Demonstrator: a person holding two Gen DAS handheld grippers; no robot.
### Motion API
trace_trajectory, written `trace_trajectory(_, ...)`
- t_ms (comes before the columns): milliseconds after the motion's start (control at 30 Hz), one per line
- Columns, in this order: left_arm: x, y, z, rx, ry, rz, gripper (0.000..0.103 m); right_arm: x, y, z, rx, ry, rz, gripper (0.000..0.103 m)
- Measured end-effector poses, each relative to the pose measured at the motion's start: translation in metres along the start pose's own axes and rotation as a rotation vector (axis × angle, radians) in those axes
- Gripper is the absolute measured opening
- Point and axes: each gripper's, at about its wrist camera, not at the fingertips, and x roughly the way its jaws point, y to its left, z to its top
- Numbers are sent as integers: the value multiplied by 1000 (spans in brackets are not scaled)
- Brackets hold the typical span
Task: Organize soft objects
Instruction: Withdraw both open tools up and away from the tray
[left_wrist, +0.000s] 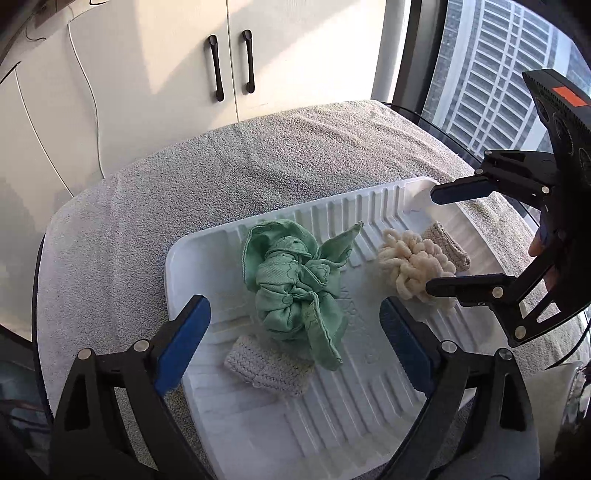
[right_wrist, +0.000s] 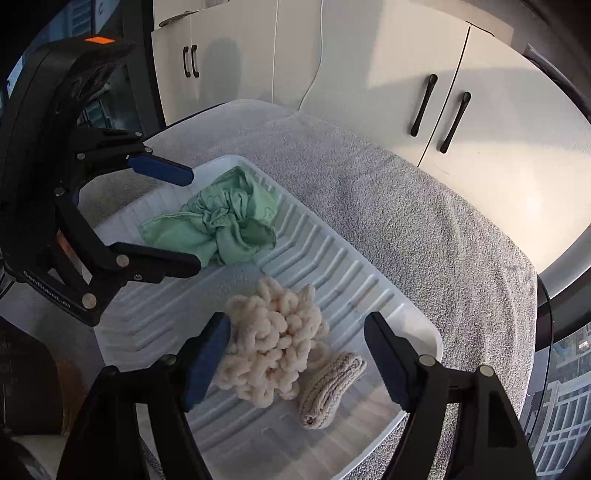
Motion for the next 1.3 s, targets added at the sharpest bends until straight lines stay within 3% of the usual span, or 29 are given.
trace_trajectory(67, -4, 0, -2, 1, 0, 20, 95, -6, -3, 1, 8, -6, -11, 81)
trace_trajectory(167, -14, 2, -2, -6, -23, 31, 103, -17, -5, 1, 22, -22, -21, 84)
trace_trajectory(300, -32, 9, 0, -37, -74, 57, 103, -36, -7, 0, 53, -59, -24, 103)
trace_trajectory(467, -56, 19, -3, -90, -144, 97, 103, -61, -19, -5, 100, -116, -71, 103)
trace_trajectory(800, -98, 27, -25, -161, -205, 136, 103, -115, -41, -20, 203, -205, -114, 103)
trace_trajectory(1100, -155, 14, -76, -204, -271, 153, 103, -179, -31, -48, 260, -285, -130, 103)
trace_trajectory(1300, -193, -20, -125, -204, -315, 158, 103, -208, -11, -83, 293, -310, -117, 103)
